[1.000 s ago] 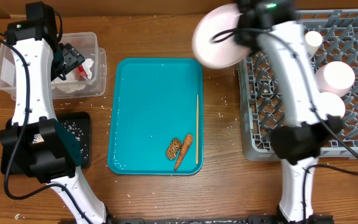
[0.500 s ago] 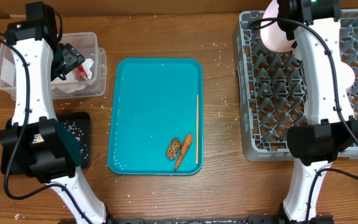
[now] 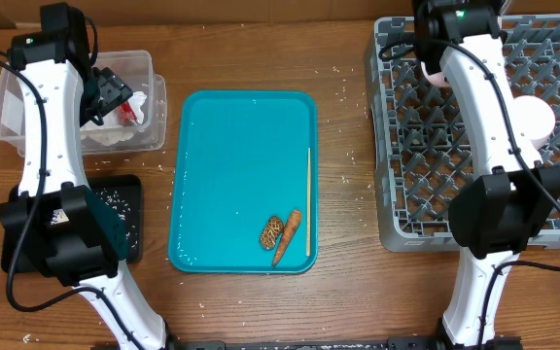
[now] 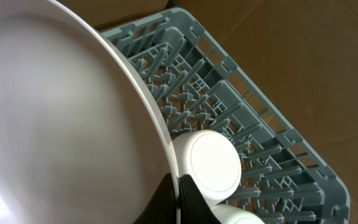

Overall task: Sort waste into correct bins and load items into the dishwasher
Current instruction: 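Carry plate right and stand it upright in the rack's back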

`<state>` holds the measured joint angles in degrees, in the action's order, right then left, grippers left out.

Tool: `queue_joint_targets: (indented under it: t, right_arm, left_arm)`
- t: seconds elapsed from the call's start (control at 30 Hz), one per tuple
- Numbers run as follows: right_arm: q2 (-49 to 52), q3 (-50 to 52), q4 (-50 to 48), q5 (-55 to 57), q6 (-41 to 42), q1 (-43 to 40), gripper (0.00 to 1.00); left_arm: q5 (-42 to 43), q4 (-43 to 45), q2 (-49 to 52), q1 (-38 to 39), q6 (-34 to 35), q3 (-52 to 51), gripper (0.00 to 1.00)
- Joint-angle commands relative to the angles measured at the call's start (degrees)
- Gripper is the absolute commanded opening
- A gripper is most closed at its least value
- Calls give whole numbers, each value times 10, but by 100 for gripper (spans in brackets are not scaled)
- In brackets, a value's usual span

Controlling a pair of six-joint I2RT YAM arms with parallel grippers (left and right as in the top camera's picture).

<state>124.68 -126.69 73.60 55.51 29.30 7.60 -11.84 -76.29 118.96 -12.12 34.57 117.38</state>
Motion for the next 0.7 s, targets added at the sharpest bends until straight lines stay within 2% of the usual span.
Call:
queue_joint_targets:
  t: [0.0,0.27,0.67]
  right_arm:
    - [-4,11,-9,24,4,4,4]
    - [-4,15,-6,-42,3,8,4]
    - [-4,26,-29,-14,3,8,4]
  left_arm:
    - [-6,1,-9,-2,2,4,100]
    - [-6,1,-9,-2,2,4,100]
    - [-6,1,-9,-2,2,4,100]
